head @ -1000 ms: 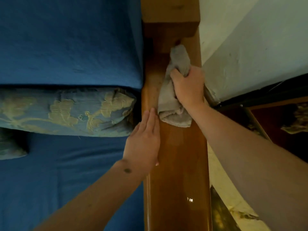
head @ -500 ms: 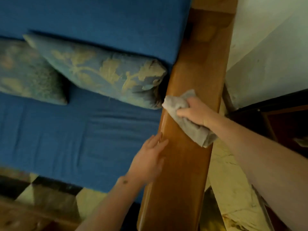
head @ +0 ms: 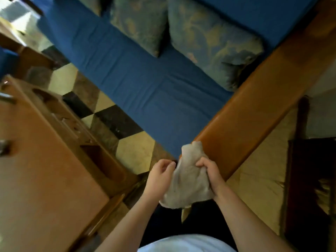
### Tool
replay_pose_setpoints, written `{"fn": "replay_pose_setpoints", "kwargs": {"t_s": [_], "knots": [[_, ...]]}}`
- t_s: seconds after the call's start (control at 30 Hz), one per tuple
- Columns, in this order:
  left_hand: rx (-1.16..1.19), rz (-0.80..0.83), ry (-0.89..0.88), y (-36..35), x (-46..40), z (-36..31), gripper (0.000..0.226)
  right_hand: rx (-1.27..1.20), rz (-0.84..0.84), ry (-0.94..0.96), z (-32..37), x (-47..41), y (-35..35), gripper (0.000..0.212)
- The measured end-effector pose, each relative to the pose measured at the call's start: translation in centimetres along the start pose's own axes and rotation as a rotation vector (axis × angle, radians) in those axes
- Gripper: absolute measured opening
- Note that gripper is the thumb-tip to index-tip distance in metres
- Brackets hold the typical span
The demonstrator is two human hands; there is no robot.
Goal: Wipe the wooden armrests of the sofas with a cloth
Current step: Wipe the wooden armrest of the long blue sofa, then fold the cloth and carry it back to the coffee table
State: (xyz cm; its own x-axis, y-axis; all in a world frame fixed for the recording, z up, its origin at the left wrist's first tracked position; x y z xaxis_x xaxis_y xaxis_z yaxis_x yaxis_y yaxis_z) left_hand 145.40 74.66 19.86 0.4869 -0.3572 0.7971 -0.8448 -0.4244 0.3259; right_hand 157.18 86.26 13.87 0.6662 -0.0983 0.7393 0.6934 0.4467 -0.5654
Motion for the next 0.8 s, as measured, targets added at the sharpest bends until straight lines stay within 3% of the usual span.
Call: {"fn": "replay_pose_setpoints", "kwargs": {"t_s": [0.07,0.17,0.23,0.33,0.43,0.6,0.8], "knots": [[0.182,-0.018,0.076,3.6,2.1,0.9,0.028,-0.021,0.099,0.066,1.5,1.0,-3.9,0.015],[0.621,0.183,0.083,8.0,4.7,2.5,0.073,0.030,0.227,0.145,4.8,2.0,-11.0,0.014],[0.864,0.306,-0.050,11.2,6.4,3.3,0.079,0.065,0.334,0.167,6.4,2.5,-16.6,0.019],[1.090,0.345,-0.190,15.3,8.9,3.9,0.082,0.128,0.450,0.137,7.0,3.5,-23.5,0.026],[1.155,0.282,-0.372,20.0,11.7,4.8,0.077,0.184,0.527,0.079,5.0,4.2,-30.0,0.037],[1.203,0.149,-0.542,27.4,15.6,8.2,0.081,0.332,0.571,0.041,1.1,4.9,-38.5,0.034],[1.218,0.099,-0.568,33.6,19.6,12.5,0.060,0.486,0.599,0.047,-2.7,5.4,-47.2,0.041]]}}
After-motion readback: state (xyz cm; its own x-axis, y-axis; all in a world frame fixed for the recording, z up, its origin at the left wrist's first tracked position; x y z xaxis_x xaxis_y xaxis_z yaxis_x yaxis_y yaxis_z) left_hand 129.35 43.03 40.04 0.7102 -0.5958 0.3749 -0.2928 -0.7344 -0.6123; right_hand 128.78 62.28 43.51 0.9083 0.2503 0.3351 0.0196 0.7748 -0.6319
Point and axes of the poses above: each hand's wrist, its own x-axis away from the middle knuckle, its own y-axis out of the back of the hand, z = x × y, the point moved 5 cm from there along -x, towards the middle knuckle, and after that the axes turned 10 degrees about z, right-handed, at the moved point
